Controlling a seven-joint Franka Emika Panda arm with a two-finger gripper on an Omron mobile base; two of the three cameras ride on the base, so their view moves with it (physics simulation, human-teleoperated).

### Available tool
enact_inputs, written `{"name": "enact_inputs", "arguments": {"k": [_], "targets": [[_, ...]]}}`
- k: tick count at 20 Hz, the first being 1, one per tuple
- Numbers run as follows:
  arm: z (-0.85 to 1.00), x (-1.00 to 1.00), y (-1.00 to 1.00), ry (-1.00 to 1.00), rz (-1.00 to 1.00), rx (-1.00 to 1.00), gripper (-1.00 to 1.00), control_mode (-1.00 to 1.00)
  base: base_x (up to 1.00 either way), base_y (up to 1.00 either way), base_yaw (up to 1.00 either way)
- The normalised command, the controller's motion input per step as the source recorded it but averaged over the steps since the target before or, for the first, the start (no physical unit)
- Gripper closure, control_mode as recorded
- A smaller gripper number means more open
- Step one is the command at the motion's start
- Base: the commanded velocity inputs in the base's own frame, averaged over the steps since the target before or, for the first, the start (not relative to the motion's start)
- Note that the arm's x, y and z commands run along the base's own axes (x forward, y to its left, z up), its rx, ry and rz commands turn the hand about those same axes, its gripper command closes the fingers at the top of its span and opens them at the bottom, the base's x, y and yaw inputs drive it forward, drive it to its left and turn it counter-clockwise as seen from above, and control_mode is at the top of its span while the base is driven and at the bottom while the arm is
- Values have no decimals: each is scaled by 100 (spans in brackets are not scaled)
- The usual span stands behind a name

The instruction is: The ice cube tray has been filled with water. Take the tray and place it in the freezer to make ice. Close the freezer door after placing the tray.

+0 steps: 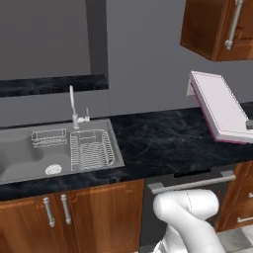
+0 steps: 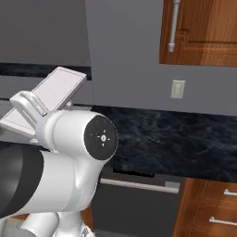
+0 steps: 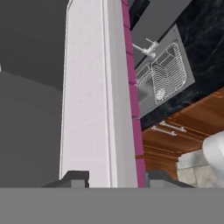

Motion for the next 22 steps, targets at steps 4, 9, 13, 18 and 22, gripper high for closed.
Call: {"name": "enact_inputs", "arguments": {"k": [4, 9, 13, 18, 22], "targets": [[0, 0, 0, 0, 0, 0, 100, 100, -50, 0, -32], [0, 0, 0, 0, 0, 0, 100, 100, -42, 33, -61], [0, 0, 0, 0, 0, 0, 100, 100, -40, 56, -80], [0, 0, 0, 0, 0, 0, 100, 100, -23, 50, -83], [0, 0, 0, 0, 0, 0, 100, 100, -10, 55, -82]]}}
